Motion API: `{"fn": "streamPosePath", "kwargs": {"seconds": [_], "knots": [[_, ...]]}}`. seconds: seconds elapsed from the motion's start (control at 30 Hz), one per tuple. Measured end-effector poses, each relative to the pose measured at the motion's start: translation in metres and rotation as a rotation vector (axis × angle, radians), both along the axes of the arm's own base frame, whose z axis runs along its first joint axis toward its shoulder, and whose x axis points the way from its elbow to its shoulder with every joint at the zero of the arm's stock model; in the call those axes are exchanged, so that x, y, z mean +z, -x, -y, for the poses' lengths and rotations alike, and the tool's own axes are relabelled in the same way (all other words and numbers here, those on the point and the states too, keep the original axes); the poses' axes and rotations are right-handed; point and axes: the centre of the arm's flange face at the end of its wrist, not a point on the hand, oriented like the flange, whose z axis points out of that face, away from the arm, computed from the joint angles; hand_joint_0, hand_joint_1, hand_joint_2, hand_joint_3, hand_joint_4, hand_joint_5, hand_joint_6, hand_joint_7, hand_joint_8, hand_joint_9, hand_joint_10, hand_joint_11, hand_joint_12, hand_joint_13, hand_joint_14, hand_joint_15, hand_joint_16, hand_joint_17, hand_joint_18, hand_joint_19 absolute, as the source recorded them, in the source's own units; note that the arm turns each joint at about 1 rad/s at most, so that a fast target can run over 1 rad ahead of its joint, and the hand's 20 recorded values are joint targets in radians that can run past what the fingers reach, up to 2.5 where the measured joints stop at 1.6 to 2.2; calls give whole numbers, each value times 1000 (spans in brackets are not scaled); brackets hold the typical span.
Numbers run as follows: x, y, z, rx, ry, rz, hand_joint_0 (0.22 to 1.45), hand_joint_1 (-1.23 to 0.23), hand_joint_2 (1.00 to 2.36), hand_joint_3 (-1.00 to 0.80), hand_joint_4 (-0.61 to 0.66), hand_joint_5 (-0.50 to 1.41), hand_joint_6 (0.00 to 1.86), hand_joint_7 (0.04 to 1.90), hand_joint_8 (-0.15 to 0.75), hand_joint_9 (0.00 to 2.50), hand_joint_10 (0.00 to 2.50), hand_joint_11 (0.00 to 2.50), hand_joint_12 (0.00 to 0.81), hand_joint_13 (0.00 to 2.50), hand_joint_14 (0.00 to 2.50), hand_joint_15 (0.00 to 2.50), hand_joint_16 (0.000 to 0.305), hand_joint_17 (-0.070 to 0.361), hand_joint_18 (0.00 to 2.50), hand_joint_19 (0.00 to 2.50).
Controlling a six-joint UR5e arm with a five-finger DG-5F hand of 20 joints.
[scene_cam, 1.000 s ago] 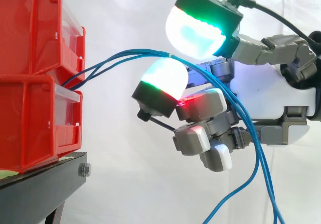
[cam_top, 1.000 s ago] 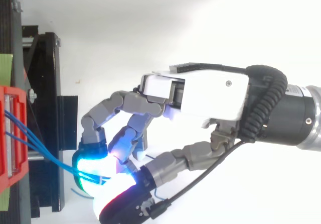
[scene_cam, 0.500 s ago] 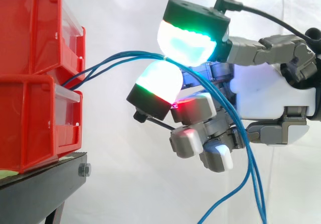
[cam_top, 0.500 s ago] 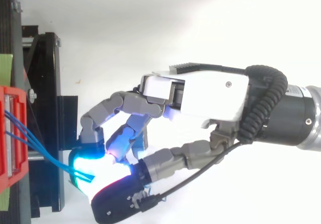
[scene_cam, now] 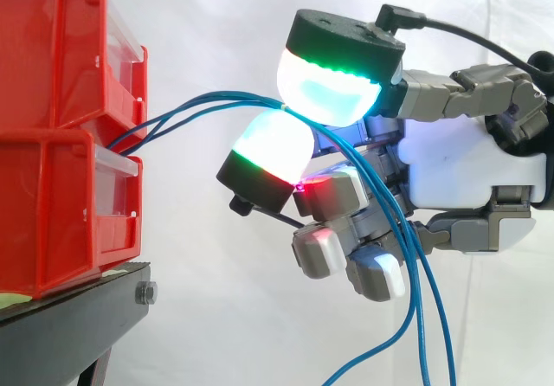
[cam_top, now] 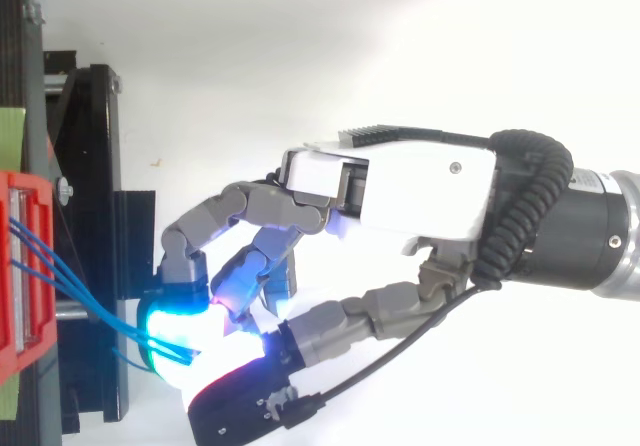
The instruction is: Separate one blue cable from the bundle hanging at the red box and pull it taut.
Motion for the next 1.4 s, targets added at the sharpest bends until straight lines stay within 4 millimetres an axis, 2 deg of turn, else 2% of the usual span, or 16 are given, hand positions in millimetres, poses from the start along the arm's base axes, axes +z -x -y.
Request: {"fn": "streamPosePath", "kwargs": {"seconds": [0.1, 0.23, 0.33, 0.6, 0.83, 1.07, 1.17, 1.23, 1.33, 1.4], "knots": [[0, 0, -1, 2, 0, -1, 832, -833, 1009, -410, 15, -229, 932, 1215, 343, 731, 21, 1099, 441, 803, 23, 905, 51, 114, 950, 886], [0, 0, -1, 2, 0, -2, 845, -834, 1019, -248, -35, -214, 944, 1368, 345, 754, 21, 1088, 446, 766, 22, 890, 51, 114, 905, 930], [-1, 1, -1, 2, 1, -8, 830, -843, 1019, -184, -35, -205, 945, 1397, 348, 748, 21, 1050, 442, 705, 21, 827, 51, 116, 889, 912], [-2, 2, -1, 3, -3, -18, 835, -816, 1010, -397, 56, -227, 927, 1376, 347, 705, 22, 1023, 445, 661, 21, 781, 53, 118, 879, 892], [-9, 5, -1, 5, -4, -35, 817, -807, 1005, -440, 126, -233, 916, 1425, 353, 752, 21, 1123, 445, 659, 20, 783, 53, 119, 895, 873], [-16, 7, -3, 9, -26, -15, 820, -868, 1000, -494, 147, -230, 890, 1202, 340, 647, 22, 1059, 436, 589, 21, 733, 54, 121, 850, 844], [-16, 5, -3, 9, -38, 1, 722, -900, 1000, -500, 178, -231, 875, 1149, 341, 635, 21, 1047, 437, 580, 22, 711, 54, 122, 867, 796], [-15, 5, -4, 9, -48, 7, 614, -811, 1000, -500, 186, -225, 864, 1120, 357, 654, 22, 1053, 444, 575, 22, 718, 55, 123, 858, 819], [-15, 5, -4, 10, -57, 11, 597, -751, 1000, -500, 179, -213, 853, 1118, 361, 682, 22, 1036, 448, 587, 21, 714, 55, 124, 869, 818], [-15, 5, -4, 11, -60, 11, 582, -661, 1000, -500, 179, -206, 844, 1101, 364, 697, 22, 1025, 451, 598, 18, 714, 56, 126, 878, 828]]}}
